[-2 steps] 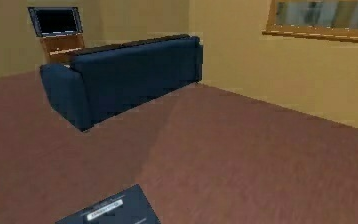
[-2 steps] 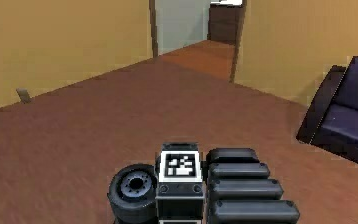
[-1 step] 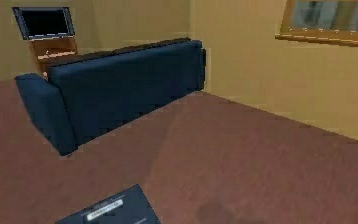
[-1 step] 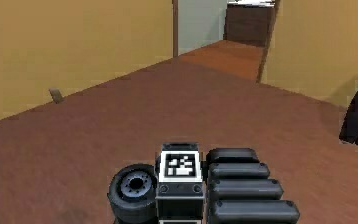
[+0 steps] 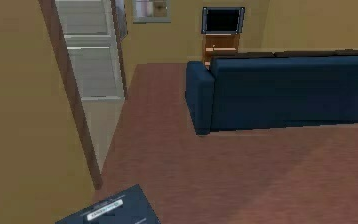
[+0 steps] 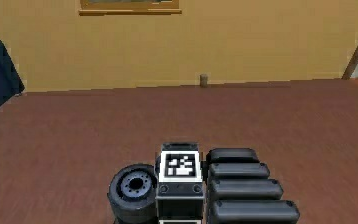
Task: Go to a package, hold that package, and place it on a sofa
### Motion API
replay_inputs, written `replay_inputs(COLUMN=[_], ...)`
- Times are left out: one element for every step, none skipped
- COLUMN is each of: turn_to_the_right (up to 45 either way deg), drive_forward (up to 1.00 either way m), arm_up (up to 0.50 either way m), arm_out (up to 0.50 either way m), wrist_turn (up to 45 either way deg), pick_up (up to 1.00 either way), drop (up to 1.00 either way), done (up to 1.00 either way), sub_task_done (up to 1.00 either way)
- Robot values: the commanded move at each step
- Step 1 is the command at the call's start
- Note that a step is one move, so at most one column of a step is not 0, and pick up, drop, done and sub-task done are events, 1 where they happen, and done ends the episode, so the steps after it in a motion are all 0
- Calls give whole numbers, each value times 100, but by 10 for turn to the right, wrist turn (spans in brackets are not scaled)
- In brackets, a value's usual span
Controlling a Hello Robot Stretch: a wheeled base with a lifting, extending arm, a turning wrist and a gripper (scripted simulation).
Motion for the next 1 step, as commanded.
replay_inputs(turn_to_the_right=[0], drive_forward=[15], arm_up=[0], arm_out=[0], wrist_turn=[0], pick_up=[0], drop=[0], done=[0], sub_task_done=[0])
